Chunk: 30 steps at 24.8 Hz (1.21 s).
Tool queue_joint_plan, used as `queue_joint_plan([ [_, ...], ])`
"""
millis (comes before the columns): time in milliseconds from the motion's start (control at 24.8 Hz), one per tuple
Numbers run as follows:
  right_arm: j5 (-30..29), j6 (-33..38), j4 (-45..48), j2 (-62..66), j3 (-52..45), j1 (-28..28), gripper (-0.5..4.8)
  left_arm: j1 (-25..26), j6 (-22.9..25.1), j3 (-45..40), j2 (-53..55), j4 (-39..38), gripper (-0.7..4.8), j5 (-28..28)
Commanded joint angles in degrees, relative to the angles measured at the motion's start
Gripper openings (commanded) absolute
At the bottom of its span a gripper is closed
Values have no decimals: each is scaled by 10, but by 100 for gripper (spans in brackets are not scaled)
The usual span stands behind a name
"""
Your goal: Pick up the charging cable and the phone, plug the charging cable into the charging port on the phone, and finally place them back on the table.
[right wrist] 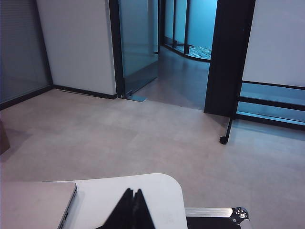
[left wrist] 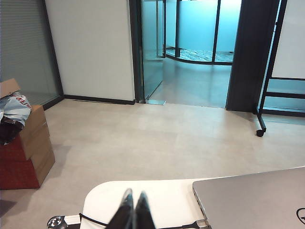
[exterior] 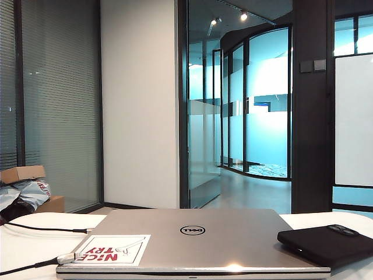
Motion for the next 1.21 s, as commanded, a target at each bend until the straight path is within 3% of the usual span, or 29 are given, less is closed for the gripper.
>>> queue_joint_plan([
  [40,1,2,12,-1,-2,0,-1,1,0,0,0,7,-5,1],
  [242,2,2,16,-1,-1,0,-1,1,0,0,0,7,-5,1],
  [323,29,2,11,-1,15,1,-2,1,-27,6,0,13,-5,1],
  [404,59,12,6,3,65,1,-3,1,-85,43,0,21,-5,1],
  [525,62,18,-6,41,138,1,-3,1,-101,100,3,22,-5,0],
  [686,34,20,-6,120,216,1,-3,1,-101,158,44,22,-5,0],
  [1050,-100,20,-26,308,397,2,-3,-1,-94,272,247,40,-5,0],
  [1211,-103,20,-91,364,471,30,-3,-33,-73,345,374,39,-5,1],
])
